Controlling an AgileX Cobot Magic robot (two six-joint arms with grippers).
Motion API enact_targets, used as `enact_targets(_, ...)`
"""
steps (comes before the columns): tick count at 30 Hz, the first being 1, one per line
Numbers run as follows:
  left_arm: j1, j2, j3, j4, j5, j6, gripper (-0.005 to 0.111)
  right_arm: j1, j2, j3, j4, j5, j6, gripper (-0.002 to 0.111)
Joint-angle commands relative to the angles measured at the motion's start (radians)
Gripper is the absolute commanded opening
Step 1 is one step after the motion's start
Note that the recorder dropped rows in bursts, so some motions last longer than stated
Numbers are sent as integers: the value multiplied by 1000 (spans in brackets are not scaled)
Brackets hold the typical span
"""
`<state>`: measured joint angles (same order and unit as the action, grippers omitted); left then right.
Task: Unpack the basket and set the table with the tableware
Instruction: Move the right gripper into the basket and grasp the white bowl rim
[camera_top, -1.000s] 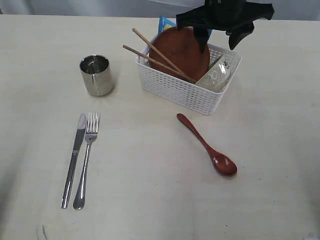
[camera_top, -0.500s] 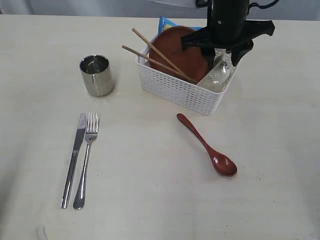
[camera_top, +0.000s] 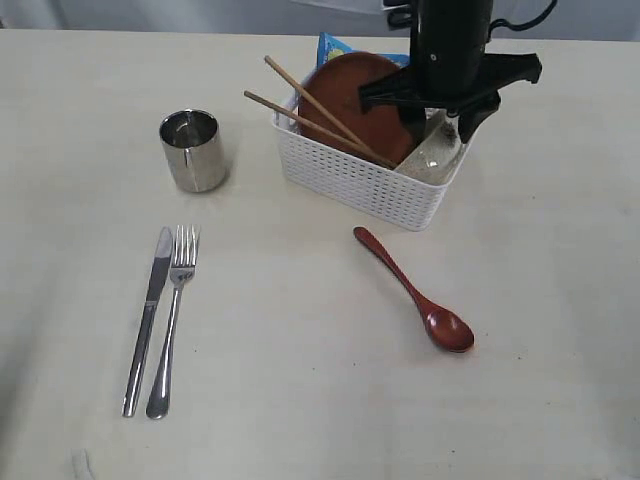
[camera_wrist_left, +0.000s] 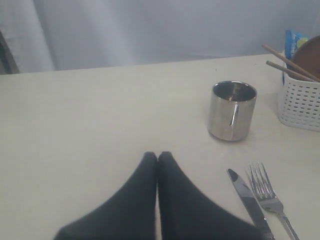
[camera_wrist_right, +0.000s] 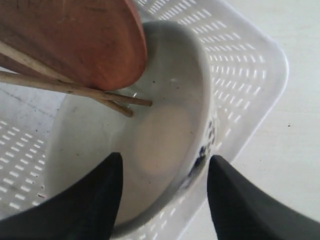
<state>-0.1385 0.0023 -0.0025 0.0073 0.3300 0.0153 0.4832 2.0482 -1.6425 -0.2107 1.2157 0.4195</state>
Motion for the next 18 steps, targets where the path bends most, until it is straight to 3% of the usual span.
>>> enact_targets(1, -8, -2, 2, -2, -9, -4, 0, -4, 23, 4, 4, 5, 2, 49)
enact_targets(18, -8, -2, 2, -2, -9, -4, 0, -4, 27, 4, -5, 5, -68, 49)
